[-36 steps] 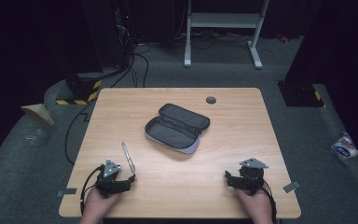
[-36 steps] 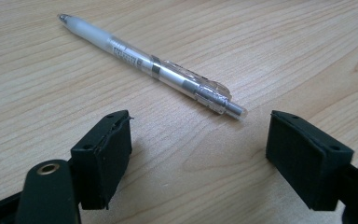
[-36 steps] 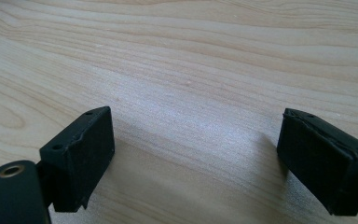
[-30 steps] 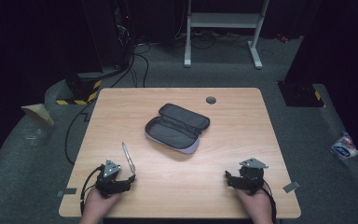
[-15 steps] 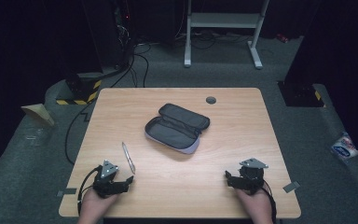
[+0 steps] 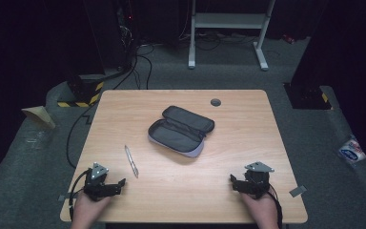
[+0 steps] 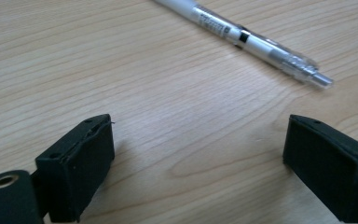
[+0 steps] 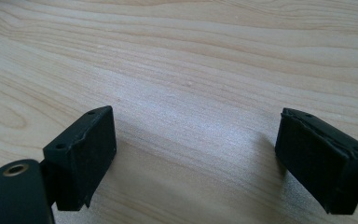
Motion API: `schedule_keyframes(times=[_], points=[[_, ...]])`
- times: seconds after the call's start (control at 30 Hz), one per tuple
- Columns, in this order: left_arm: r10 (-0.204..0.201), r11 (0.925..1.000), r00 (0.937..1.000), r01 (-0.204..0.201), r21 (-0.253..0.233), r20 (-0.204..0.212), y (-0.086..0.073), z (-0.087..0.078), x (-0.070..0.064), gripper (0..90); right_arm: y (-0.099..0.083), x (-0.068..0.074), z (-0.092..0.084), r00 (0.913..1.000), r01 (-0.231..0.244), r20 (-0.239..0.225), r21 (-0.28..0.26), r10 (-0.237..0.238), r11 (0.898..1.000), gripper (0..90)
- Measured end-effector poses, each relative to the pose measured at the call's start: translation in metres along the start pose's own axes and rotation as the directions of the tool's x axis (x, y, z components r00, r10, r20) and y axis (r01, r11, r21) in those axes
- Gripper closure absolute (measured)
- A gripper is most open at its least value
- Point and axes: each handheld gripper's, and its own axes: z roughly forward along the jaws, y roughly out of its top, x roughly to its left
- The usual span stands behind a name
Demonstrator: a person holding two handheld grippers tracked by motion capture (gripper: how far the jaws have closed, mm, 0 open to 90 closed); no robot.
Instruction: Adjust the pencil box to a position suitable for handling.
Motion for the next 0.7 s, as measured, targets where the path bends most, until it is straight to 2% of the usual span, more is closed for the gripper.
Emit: schedule_keyframes(times=[0.03, 0.13, 0.27, 0.3, 0.4, 0.43, 0.5, 0.7], points=[[-0.007, 1.0000, 1.0000, 0.007, -0.002, 0.005, 0.000, 0.001, 0.000, 6.7, 0.000, 0.000, 0.000, 1.0000, 0.002, -0.005, -0.002, -0.002, 1.000, 14.4], [0.010, 0.9999, 0.9999, -0.010, 0.011, 0.006, 0.002, 0.003, -0.002, 2.1, 0.001, 0.003, -0.001, 0.9999, 0.012, -0.003, -0.010, -0.012, 1.000, 16.2], [0.008, 0.9999, 1.0000, -0.008, 0.013, 0.006, 0.002, 0.005, -0.003, 0.3, 0.009, 0.019, -0.001, 0.9975, 0.058, -0.039, -0.035, -0.059, 0.998, 19.4], [0.007, 0.9999, 1.0000, -0.007, 0.013, 0.006, 0.002, 0.005, -0.003, 0.3, 0.009, 0.019, -0.001, 0.9975, 0.058, -0.039, -0.035, -0.059, 0.998, 19.4], [0.006, 0.9999, 1.0000, -0.006, 0.013, 0.005, 0.002, 0.005, -0.003, 0.4, 0.015, 0.030, -0.003, 0.9944, 0.052, -0.089, -0.057, -0.057, 0.997, 23.0], [0.005, 0.9999, 1.0000, -0.005, 0.013, 0.005, 0.002, 0.005, -0.003, 0.4, 0.015, 0.030, -0.003, 0.9944, 0.052, -0.089, -0.057, -0.057, 0.997, 23.0], [0.004, 0.9999, 1.0000, -0.004, 0.012, 0.005, 0.002, 0.005, -0.003, 0.5, 0.023, 0.037, -0.002, 0.9919, 0.025, -0.123, -0.073, -0.033, 0.997, 25.7], [0.003, 1.0000, 1.0000, -0.003, 0.005, 0.009, 0.001, 0.003, -0.003, 3.5, 0.038, 0.049, 0.003, 0.9887, 0.028, -0.144, -0.098, -0.042, 0.995, 30.5]])
